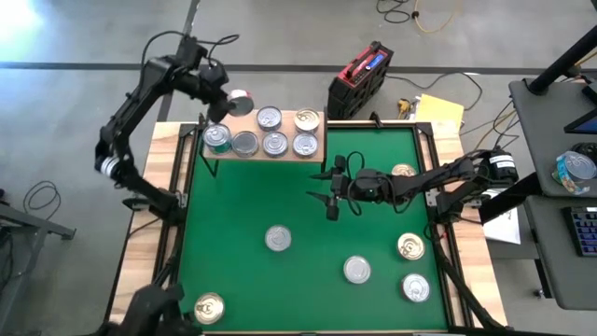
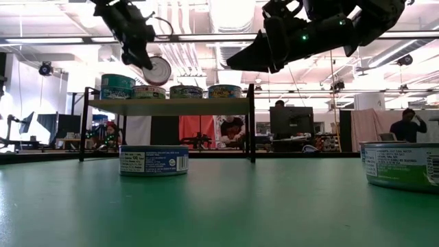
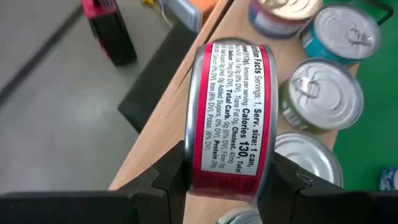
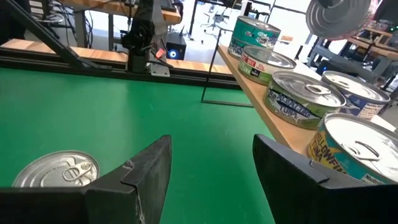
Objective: Stack canned seafood by type on shelf
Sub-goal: Put the middle left red tuna can on the shelf
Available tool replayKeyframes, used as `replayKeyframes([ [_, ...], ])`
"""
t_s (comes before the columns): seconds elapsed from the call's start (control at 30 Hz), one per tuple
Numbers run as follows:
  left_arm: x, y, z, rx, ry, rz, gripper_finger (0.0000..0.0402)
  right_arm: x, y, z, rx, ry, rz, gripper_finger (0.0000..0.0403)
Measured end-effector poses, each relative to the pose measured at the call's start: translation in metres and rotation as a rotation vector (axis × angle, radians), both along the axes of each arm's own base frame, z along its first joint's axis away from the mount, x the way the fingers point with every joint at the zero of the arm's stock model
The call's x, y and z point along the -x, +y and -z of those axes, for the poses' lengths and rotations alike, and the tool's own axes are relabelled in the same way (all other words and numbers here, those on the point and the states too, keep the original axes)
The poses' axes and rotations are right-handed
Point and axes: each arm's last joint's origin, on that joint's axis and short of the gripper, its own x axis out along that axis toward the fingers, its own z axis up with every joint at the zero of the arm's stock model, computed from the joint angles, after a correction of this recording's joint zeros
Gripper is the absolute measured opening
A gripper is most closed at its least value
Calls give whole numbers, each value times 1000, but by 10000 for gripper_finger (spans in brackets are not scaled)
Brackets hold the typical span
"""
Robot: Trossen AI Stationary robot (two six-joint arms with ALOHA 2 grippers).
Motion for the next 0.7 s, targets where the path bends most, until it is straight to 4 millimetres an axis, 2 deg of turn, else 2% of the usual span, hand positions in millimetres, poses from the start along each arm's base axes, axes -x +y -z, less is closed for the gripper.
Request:
replayKeyframes([
  [0.4,0,44,2,165,113,24,122,0,-1,2,0,23,2,216],
  [0.7,-2,53,17,261,134,-13,122,1,-1,4,-9,39,4,211],
])
